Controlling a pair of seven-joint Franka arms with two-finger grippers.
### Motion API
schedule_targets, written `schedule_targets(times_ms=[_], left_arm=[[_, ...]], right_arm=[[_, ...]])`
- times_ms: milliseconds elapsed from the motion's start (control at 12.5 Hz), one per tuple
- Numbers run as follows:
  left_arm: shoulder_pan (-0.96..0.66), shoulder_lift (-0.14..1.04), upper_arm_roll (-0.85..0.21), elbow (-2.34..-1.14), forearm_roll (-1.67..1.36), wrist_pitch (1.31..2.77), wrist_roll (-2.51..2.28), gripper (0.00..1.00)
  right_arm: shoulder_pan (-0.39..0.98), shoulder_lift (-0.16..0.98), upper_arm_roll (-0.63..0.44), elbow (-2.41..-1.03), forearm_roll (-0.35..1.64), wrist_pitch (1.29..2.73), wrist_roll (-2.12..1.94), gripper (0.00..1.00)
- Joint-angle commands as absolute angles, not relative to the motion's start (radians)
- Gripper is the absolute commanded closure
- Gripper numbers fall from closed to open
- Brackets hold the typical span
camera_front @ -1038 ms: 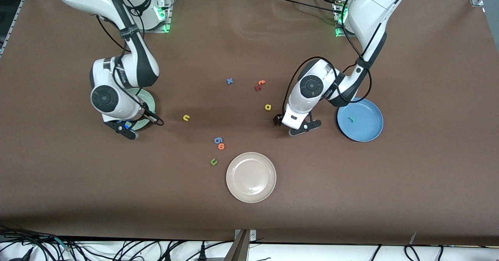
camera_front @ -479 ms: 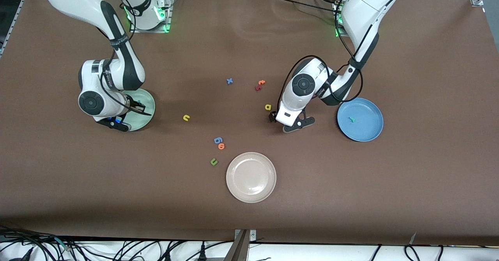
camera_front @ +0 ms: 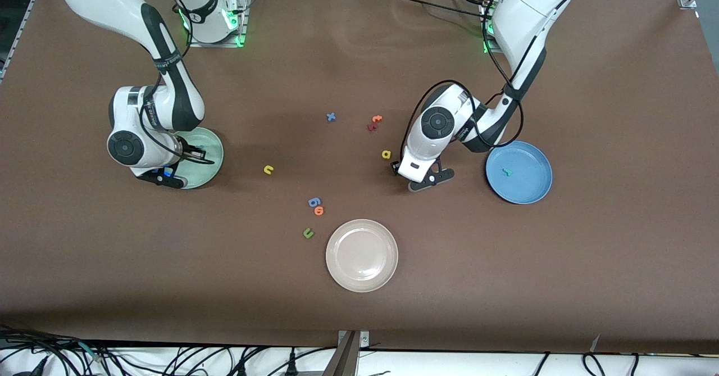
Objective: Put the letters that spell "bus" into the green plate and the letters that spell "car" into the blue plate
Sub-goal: 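Place the p on the green plate while the left gripper reaches teal c, then grasp the c with the left gripper while the right gripper reaches yellow u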
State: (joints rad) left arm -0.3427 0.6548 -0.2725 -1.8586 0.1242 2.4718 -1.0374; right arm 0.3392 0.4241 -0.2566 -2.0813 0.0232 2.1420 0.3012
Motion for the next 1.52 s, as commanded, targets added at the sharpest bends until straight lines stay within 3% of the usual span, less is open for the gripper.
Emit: schedule_targets(times_ms=[0,239,638,1038,1437], left_arm=[[-0.35,0.67,-0.265,-1.827,0.107,2.451,-1.034,0.44],[-0.35,0.67,-0.264,-1.827,0.11,2.451,-1.034,0.48],[-0.35,0.687,-0.262,-1.801,0.11,2.451,-1.034,0.5],[-0.351,0.693,-0.261,-1.798,0.112,2.451,-1.032,0.52],[-0.353,0.693,-0.261,-1.798,0.114,2.45,-1.031,0.62]], right_arm=[[0.351,0.399,-0.239,-2.028,0.037,2.087,0.313,0.0],[0.351,0.393,-0.152,-1.948,0.037,2.033,0.47,0.0],[0.368,0.439,-0.026,-1.95,0.034,2.15,0.591,0.01],[0.466,0.502,-0.021,-1.948,0.032,2.275,0.831,0.01],[0.469,0.54,-0.025,-1.953,0.031,2.33,0.847,0.06]])
